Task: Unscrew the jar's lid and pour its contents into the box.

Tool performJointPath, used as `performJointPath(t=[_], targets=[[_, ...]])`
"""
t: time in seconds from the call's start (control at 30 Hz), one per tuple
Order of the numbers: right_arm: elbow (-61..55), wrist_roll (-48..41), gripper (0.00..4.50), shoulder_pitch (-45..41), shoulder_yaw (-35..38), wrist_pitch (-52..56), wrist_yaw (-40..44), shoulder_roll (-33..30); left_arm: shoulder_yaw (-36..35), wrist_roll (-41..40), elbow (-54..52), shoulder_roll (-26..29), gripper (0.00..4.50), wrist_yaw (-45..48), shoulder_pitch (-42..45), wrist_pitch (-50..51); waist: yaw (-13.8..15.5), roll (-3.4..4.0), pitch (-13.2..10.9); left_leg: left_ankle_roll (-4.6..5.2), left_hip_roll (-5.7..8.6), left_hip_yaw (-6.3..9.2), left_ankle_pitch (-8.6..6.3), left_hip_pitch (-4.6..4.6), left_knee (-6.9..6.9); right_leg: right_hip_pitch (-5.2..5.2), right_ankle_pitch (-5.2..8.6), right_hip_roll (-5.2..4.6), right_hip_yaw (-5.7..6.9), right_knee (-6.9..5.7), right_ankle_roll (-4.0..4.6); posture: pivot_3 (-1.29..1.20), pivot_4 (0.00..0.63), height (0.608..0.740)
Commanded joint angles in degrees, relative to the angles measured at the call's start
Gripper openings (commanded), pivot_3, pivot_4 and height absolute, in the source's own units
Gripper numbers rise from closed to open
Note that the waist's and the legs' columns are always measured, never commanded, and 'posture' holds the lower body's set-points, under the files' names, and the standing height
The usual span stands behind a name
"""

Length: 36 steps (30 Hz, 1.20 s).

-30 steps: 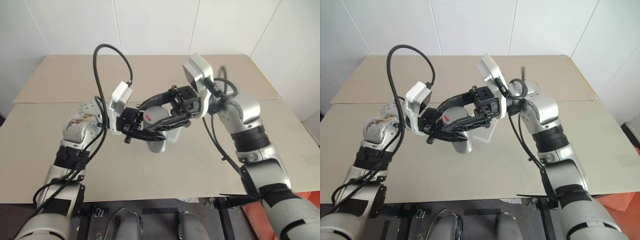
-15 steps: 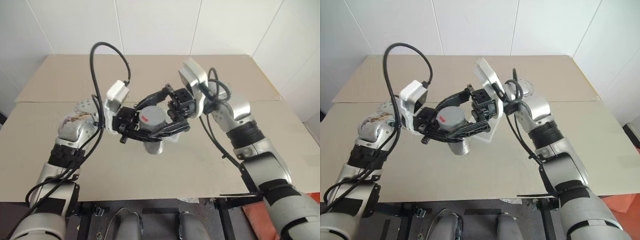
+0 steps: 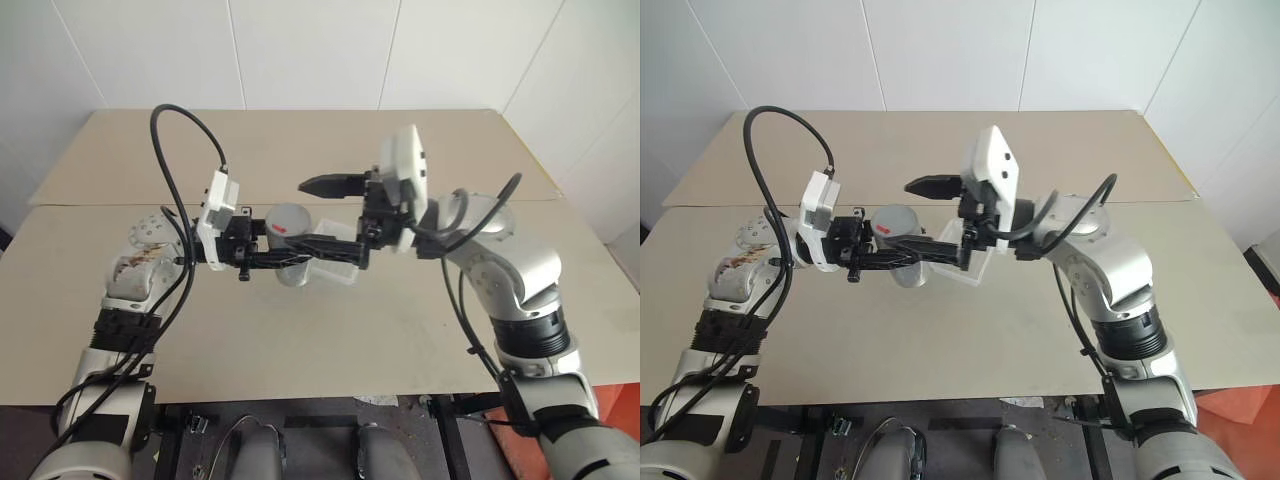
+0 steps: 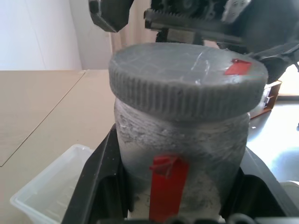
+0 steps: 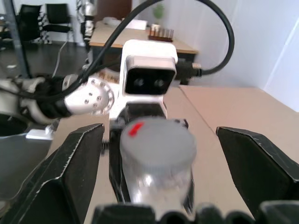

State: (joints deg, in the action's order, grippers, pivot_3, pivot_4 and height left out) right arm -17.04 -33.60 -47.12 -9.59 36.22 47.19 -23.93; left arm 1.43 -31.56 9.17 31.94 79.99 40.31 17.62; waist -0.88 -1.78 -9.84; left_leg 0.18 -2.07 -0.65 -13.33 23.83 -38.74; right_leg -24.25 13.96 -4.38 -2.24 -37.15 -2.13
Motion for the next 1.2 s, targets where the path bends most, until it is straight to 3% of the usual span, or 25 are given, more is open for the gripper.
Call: performJointPath(t=[0.03,0.23,0.4,0.8,1.2], targets=[[-2.46,1.82,4.47,-2.71,-1.35,2.94,-4.84,2.13,-0.33,-0.29,-1.85,-0.70,1.93,-0.22,0.51,-0.43,0.02,0.00,0.00,0.00,0.01,0.00,0.00,0.00,0.00,0.00,0.00,0.00,0.00,0.00,0.00,0.00,0.150,0.740],[1.15,6.85,4.47,-5.05,-4.67,2.79,-7.12,4.72,-0.16,-0.55,-2.24,-1.11,1.93,0.14,1.09,0.17,-0.01,0.00,0.00,0.00,0.01,0.00,0.00,0.00,0.00,0.00,0.00,0.00,0.01,0.00,0.00,0.00,0.150,0.740],[4.57,8.51,4.47,-5.49,-3.05,2.12,-6.75,4.35,-0.52,-1.04,-2.88,-0.31,1.93,1.04,0.91,0.72,-0.03,0.00,0.00,0.00,0.00,0.00,0.00,0.00,0.00,0.00,0.00,0.00,0.02,0.01,0.00,0.00,0.150,0.740],[6.14,6.44,4.47,-2.73,4.05,0.40,-3.33,-3.16,-3.22,-3.77,-5.80,5.08,1.93,4.39,-2.18,3.02,-0.11,0.00,0.00,0.00,-0.01,0.01,0.00,0.00,0.01,0.00,0.00,0.01,0.02,0.02,0.00,0.00,0.150,0.740],[2.80,5.34,4.47,0.31,5.94,-0.12,0.56,-7.59,-4.32,-3.50,-6.38,5.85,1.93,3.35,-3.53,2.97,-0.38,0.00,0.00,0.00,-0.01,-0.01,0.00,0.01,0.02,0.00,0.00,0.02,0.00,0.04,0.00,0.00,0.150,0.740]])
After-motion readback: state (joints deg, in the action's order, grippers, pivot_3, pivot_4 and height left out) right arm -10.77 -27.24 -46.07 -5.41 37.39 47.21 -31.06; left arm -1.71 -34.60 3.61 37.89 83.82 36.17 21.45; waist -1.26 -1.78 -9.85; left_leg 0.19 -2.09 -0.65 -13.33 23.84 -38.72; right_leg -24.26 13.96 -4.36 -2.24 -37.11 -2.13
